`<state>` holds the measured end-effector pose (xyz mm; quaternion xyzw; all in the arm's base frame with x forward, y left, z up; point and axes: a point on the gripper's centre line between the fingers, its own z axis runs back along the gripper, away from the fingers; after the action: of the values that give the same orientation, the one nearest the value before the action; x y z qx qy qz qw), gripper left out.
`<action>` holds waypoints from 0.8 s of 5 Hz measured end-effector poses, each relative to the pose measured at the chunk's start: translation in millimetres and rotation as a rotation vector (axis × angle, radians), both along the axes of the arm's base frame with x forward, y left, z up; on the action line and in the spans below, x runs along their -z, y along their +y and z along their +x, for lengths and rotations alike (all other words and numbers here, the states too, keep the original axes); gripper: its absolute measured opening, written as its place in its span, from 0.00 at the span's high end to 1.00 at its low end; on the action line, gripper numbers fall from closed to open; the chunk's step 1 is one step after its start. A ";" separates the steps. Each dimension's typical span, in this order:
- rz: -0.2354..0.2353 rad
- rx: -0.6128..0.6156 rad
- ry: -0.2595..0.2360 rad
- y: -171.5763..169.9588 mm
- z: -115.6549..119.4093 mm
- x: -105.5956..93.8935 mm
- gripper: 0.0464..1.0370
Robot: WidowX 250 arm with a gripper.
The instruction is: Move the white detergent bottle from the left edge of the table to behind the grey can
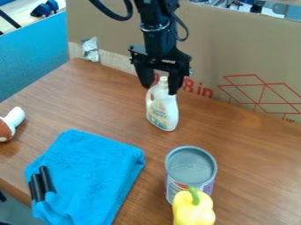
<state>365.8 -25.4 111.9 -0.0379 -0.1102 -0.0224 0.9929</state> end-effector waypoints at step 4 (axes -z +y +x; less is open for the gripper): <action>0.159 -0.153 0.072 97.9 -100.1 -33.4 0.03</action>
<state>265.6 72.5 145.3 0.0486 -0.0748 0.0462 0.9949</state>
